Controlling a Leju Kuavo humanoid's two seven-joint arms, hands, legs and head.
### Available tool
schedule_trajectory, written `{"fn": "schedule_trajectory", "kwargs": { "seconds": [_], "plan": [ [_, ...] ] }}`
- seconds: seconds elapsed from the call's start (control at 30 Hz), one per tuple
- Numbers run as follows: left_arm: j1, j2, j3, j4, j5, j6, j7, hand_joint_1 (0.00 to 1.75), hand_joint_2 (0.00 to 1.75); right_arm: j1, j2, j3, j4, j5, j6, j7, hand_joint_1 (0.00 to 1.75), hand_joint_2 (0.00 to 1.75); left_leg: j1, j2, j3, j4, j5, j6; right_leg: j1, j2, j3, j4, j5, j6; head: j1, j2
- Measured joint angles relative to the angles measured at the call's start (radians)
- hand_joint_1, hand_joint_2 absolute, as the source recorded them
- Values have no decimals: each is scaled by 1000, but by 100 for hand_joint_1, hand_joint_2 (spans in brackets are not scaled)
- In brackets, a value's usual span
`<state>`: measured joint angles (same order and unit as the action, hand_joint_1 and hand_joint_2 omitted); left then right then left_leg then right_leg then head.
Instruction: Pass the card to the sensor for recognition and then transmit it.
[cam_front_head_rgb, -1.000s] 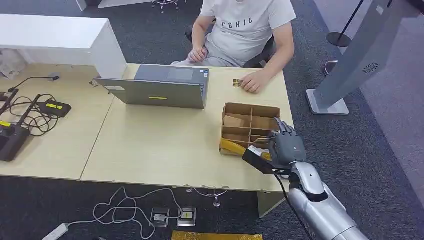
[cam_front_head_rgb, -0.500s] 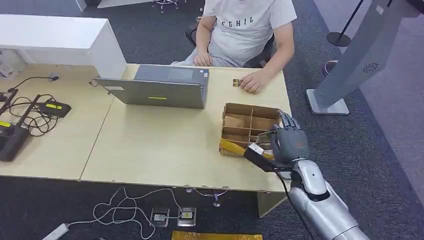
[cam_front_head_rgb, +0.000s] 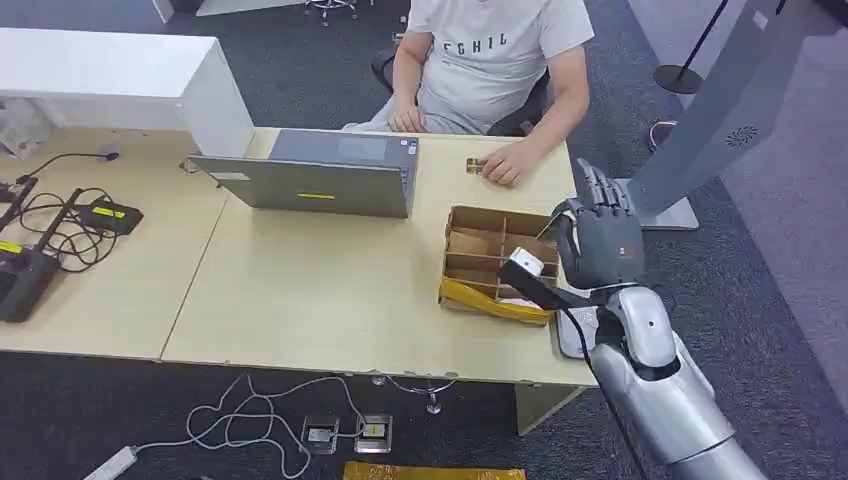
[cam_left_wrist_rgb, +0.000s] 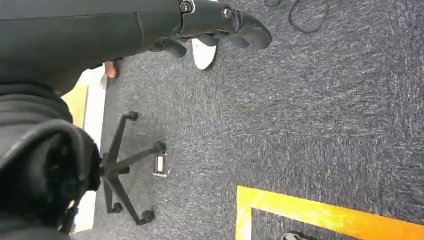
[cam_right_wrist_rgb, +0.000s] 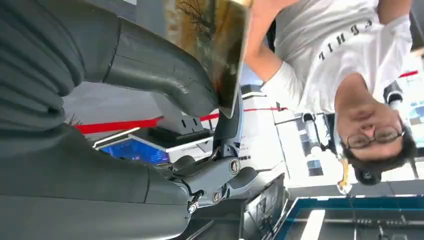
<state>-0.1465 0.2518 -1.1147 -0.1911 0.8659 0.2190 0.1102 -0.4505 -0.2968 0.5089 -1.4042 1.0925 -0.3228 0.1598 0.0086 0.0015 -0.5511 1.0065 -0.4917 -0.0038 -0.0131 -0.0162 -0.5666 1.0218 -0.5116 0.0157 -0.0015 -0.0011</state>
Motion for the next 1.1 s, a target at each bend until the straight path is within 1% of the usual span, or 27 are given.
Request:
{"fn": "schedule_trajectory", "kwargs": {
  "seconds": [0.13, 0.3, 0.7, 0.87, 1.1],
  "plan": [
    [0, -3, -5, 0, 1, 1, 0, 0, 0, -3, 2, -7, 0, -6, -42, -31, 175, 175, 0, 0, 0, 0, 0, 0, 0, 0, 0, 0, 0, 0, 0, 0],
    [0, -8, -14, 0, 7, 7, 0, 0, 0, -14, 27, -21, 27, 0, -81, -51, 175, 175, 0, 0, 0, 0, 0, 0, 0, 0, 0, 0, 0, 0, 0, 0],
    [-1, -11, -15, 0, 7, 9, 0, 0, 0, -46, 43, -33, 97, -7, -118, -85, 175, 175, 0, 0, 0, 0, 0, 0, 0, 0, 0, 0, 0, 0, 0, 0],
    [-1, -10, -15, 0, 7, 9, 0, 0, 0, -52, 49, -39, 117, -7, -119, -86, 175, 175, 0, 0, 0, 0, 0, 0, 0, 0, 0, 0, 0, 0, 0, 0],
    [-1, -11, -16, 0, 7, 9, 0, 0, 0, -58, 56, -46, 143, -7, -139, -91, 175, 175, 0, 0, 0, 0, 0, 0, 0, 0, 0, 0, 0, 0, 0, 0]
  ]
}}
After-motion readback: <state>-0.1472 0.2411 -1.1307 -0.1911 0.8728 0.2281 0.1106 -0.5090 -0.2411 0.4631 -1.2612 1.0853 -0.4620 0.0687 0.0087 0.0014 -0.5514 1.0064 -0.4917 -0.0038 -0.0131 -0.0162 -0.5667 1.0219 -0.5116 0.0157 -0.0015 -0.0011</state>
